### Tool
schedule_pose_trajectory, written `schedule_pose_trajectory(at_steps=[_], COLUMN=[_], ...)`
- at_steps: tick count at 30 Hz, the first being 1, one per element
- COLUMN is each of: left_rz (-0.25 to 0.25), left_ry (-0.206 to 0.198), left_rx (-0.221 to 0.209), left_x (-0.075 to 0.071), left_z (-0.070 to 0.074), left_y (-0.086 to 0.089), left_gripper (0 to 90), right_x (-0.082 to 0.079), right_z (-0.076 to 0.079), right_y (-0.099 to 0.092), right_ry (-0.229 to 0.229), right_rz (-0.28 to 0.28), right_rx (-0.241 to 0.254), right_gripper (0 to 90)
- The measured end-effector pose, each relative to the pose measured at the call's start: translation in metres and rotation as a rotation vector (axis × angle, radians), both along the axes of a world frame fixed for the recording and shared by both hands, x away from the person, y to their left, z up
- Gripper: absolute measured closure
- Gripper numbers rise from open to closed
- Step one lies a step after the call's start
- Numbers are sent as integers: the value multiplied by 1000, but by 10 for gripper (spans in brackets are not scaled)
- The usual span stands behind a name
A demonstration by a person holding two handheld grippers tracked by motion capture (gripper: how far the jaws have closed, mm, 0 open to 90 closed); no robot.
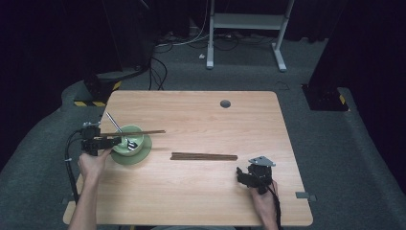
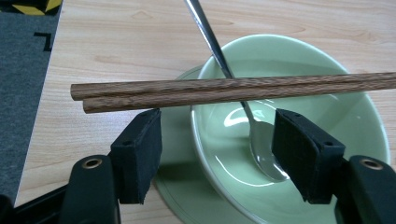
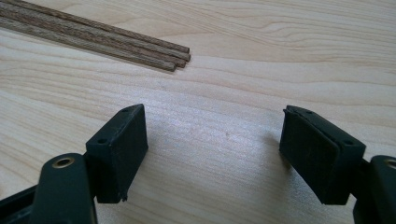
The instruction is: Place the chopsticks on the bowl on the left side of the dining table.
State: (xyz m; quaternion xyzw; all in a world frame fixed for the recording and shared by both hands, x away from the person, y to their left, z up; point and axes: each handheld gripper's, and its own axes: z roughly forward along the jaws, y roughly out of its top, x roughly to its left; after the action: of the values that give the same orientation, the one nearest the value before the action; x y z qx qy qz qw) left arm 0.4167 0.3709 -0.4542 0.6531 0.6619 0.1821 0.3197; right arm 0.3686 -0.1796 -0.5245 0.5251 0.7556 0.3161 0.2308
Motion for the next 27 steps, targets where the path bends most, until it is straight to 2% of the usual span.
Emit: schedule_pose_trajectory(at_steps=[6,13,15,18,23,27], left_rz=[-8,-37,-47,-64,-89,-112], left_ry=[-22,-67,-85,-98,-102,-122], left_rx=[3,-1,-5,16,8,7], left_x=[-4,-12,-16,-18,-20,-23], left_z=[6,14,16,16,15,16], left_y=[-2,-9,-13,-21,-30,-38], left_gripper=[323,311,310,308,309,307], right_x=[0,0,0,0,0,0], right_z=[0,0,0,0,0,0], right_y=[0,0,0,0,0,0], right_ry=[0,0,0,0,0,0], right_rz=[0,0,0,0,0,0], right_rx=[0,0,0,0,0,0], right_gripper=[227,228,227,227,227,227])
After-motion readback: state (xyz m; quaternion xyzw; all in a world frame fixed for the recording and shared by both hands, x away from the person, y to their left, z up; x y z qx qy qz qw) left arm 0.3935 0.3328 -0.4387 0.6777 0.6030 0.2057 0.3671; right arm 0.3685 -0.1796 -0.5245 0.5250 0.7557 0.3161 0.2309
